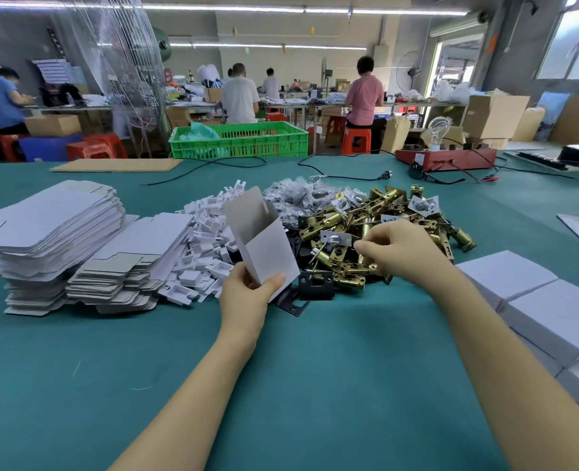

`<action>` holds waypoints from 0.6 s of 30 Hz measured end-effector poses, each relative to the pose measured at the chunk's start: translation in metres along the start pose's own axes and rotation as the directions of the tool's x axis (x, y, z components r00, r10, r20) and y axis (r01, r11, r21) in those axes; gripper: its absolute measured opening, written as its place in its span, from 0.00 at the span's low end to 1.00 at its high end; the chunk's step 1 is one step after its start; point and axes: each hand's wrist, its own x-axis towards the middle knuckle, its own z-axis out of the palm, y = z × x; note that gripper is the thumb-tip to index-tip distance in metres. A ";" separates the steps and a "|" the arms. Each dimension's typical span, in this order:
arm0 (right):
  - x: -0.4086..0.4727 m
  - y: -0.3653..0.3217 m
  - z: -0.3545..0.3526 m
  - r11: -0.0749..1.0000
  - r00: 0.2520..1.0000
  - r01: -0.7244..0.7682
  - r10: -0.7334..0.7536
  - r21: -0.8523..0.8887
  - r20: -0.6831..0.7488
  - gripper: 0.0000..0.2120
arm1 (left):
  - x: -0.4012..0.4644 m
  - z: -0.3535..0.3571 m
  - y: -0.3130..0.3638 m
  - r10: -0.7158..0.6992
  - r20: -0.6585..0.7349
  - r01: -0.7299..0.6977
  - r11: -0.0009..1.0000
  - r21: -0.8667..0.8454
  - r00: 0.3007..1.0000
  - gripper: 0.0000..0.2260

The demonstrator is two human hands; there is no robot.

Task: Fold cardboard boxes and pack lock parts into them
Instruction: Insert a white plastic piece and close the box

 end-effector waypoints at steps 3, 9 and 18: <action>0.008 0.000 0.014 0.991 0.991 -0.010 0.028 0.135 -0.132 0.09 | 0.001 0.000 0.001 0.003 -0.012 -0.003 1.000 0.029 1.000 0.13; 0.055 -0.009 0.042 0.999 0.954 0.043 -0.040 0.003 -0.297 0.08 | 0.004 -0.002 0.001 -0.032 -0.027 0.034 0.998 0.060 0.999 0.13; 0.115 -0.027 0.077 0.890 0.963 0.212 -0.260 -0.404 -0.067 0.14 | 0.004 -0.002 0.001 -0.051 -0.030 0.053 0.996 0.078 0.998 0.12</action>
